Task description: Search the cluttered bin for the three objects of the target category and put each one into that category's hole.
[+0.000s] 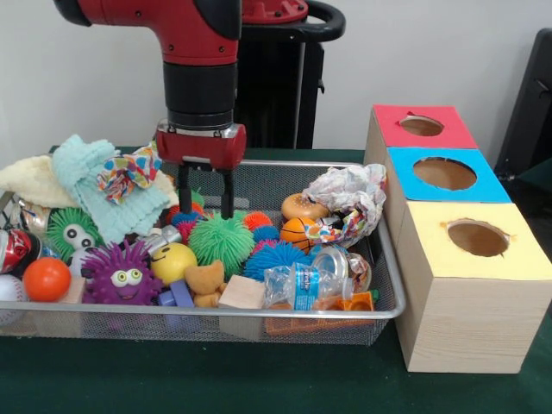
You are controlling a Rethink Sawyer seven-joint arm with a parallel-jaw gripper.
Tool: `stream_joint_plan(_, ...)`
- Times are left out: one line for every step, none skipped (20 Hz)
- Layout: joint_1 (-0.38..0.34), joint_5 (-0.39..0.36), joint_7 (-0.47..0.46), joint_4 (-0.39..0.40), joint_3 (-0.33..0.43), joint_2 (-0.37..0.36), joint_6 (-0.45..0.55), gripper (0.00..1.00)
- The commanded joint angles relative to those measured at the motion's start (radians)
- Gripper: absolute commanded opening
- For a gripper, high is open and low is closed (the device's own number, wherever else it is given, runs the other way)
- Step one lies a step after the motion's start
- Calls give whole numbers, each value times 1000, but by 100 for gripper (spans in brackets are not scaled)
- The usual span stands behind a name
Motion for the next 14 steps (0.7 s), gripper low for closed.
stream_joint_plan(4,-12,55,-80,-4,49,-5,100)
stream_joint_plan(2,-16,49,-81,2,52,-11,100)
stream_joint_plan(-4,-14,52,-81,9,60,-27,100)
stream_joint_plan(-6,-13,57,-83,11,67,-38,100)
stream_joint_plan(-9,-3,74,-84,11,76,-55,100)
stream_joint_plan(-5,5,91,-87,3,84,-69,100)
stream_joint_plan(6,15,117,-92,-10,96,-93,100)
stream_joint_plan(12,14,122,-94,-15,101,-103,100)
stream_joint_plan(21,19,132,-99,-28,104,-109,100)
stream_joint_plan(23,18,133,-93,-34,100,-114,100)
stream_joint_plan(19,18,126,-93,-30,99,-110,100)
stream_joint_plan(20,17,124,-97,-30,108,-118,100)
stream_joint_plan(7,13,114,-97,-16,113,-130,100)
stream_joint_plan(3,14,108,-105,-9,119,-131,100)
